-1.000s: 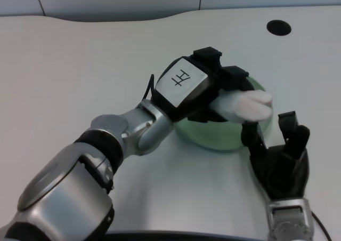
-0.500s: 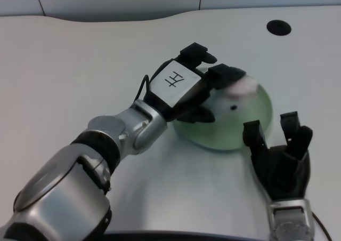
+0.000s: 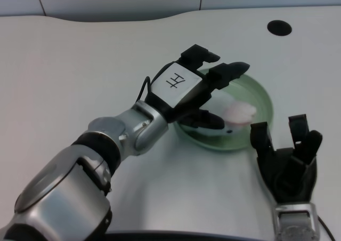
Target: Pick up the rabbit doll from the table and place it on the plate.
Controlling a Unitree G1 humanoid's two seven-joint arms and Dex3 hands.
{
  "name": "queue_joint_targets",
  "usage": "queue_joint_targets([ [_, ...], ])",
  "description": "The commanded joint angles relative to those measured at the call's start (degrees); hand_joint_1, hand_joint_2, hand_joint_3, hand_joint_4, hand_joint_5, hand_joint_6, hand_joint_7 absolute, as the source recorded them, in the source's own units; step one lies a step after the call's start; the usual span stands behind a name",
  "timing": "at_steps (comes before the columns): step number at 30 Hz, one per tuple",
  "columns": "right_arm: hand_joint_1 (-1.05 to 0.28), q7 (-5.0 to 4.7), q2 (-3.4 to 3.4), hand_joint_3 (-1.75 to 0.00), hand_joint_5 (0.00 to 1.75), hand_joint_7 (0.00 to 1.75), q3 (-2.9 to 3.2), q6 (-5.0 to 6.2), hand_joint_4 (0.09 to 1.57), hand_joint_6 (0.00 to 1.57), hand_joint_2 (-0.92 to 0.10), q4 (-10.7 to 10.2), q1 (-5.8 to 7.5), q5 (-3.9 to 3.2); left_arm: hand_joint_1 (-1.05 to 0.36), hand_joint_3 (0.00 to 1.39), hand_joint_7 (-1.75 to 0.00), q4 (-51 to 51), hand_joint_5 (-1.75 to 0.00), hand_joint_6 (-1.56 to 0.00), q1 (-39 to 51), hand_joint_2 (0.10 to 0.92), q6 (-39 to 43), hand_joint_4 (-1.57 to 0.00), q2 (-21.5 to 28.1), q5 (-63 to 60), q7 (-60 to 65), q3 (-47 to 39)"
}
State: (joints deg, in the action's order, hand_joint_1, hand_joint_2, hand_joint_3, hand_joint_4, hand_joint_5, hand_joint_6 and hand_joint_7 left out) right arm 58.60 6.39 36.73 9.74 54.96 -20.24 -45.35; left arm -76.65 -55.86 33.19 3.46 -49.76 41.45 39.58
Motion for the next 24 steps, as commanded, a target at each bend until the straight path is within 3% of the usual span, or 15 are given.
queue_joint_targets([
  [1, -0.52, -0.25, 1.04, -0.2, 1.75, 1.75, 0.78, -0.2, 0.76, 0.59, -0.92, 1.82, 4.91, -0.24, -0.92, 0.33, -0.02, 0.9, -0.44, -0.2, 1.3, 0.921, 2.91, 0.0, 0.35, 3.05, -3.26, -2.18],
  [2, -0.52, -0.51, 1.06, -0.2, 1.75, 1.75, 0.75, -0.07, 0.77, 0.59, -0.92, 1.83, 4.86, -0.15, -0.96, 0.43, -0.02, 1.17, -0.34, -0.17, 1.5, 0.921, 3.96, 0.0, 0.55, 3.99, -4.38, -2.95],
  [4, -0.52, -0.4, 0.88, -0.21, 1.75, 1.75, 0.78, -0.14, 0.77, 0.59, -0.92, 2.21, 4.63, -0.14, -0.99, 0.5, -0.02, 1.78, -0.27, -0.15, 2.07, 0.921, 6.51, 0.0, 1.41, 5.98, -6.13, -4.67],
  [8, -0.53, -0.19, 0.33, -0.21, 1.75, 1.75, 0.7, 0.07, 0.77, 0.59, -0.92, 3.1, 4.08, 0.12, -1.03, 0.58, -0.01, 2.53, -0.22, -0.12, 4.11, 0.921, 11.08, 0.0, 2.92, 12.1, -12.01, -9.85],
  [18, -0.5, -0.69, -1.45, -0.19, 1.75, 1.75, 0.58, -1.45, 0.78, 0.6, -0.92, 6.1, 1.89, 0.5, -1.04, 0.66, -0.02, 5.37, -0.25, -0.12, 12.28, 0.921, 22.48, -0.05, 5.7, 31.03, -30.97, -24.78],
  [20, -0.5, -0.79, -1.68, -0.18, 1.75, 1.75, 0.58, -1.4, 0.78, 0.6, -0.92, 6.64, 1.42, 0.66, -1.05, 0.66, -0.02, 6.47, -0.25, -0.12, 14.51, 0.921, 22.11, -0.04, 4.87, 38.78, -40.79, -29.17],
  [24, -0.49, -1.51, -2.15, -0.15, 1.75, 1.75, 0.46, -2.42, 0.77, 0.6, -0.92, 7.27, 0.82, 0.9, -1.05, 0.67, -0.01, 10.26, -0.25, -0.1, 20.61, 0.921, 17.29, -0.05, 2.4, 57.73, -64.15, -39.35],
])
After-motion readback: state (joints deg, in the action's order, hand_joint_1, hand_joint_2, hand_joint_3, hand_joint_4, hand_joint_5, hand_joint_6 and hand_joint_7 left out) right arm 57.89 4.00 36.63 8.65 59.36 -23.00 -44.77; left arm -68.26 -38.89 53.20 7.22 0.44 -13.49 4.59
